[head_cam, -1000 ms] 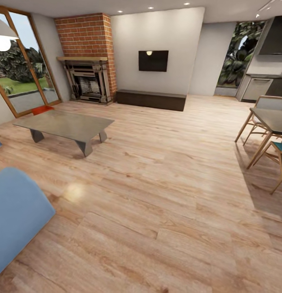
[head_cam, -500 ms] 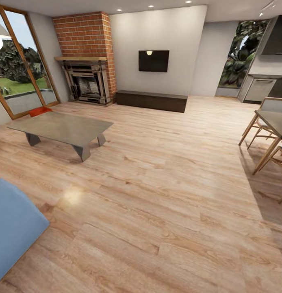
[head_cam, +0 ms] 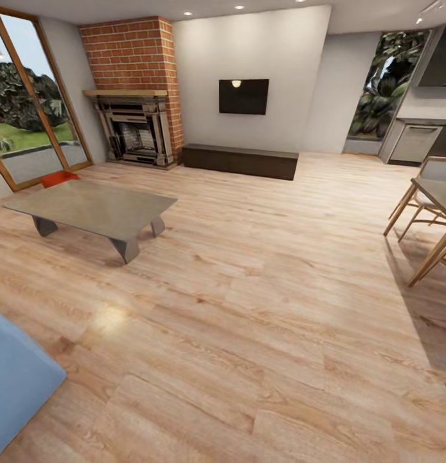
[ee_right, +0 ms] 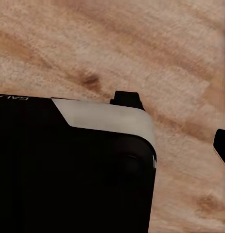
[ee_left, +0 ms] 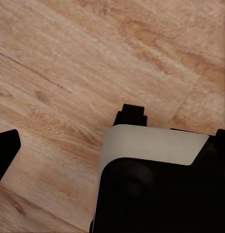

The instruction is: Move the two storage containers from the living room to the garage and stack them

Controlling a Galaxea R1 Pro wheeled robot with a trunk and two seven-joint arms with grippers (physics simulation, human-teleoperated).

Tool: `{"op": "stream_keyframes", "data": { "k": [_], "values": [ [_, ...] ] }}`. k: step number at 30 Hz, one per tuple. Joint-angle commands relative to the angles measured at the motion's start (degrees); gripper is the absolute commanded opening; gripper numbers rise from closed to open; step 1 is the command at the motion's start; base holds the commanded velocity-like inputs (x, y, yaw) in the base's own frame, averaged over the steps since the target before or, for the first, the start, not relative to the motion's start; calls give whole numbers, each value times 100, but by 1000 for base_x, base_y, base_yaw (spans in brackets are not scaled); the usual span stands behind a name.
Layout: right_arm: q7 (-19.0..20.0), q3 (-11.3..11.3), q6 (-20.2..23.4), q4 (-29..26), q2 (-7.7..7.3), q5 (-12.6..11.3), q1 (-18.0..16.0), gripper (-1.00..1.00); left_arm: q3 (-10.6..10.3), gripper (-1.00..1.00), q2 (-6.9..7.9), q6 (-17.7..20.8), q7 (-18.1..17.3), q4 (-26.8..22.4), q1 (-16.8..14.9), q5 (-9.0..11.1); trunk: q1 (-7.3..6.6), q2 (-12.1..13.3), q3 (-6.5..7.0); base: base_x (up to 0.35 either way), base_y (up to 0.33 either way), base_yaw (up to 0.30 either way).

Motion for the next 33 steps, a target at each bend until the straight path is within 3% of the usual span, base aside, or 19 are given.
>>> {"op": "stream_keyframes", "data": {
  "k": [1,33],
  "values": [
    [-6,48,-28,18,5,-51,-5,100,0,100,-1,14,16,-3,-3,55,3,-2,-5,322,0,0],
    [-6,46,-28,15,5,-51,-5,100,0,100,-1,14,16,-3,-3,55,3,-2,-15,322,0,-20]
  ]
}}
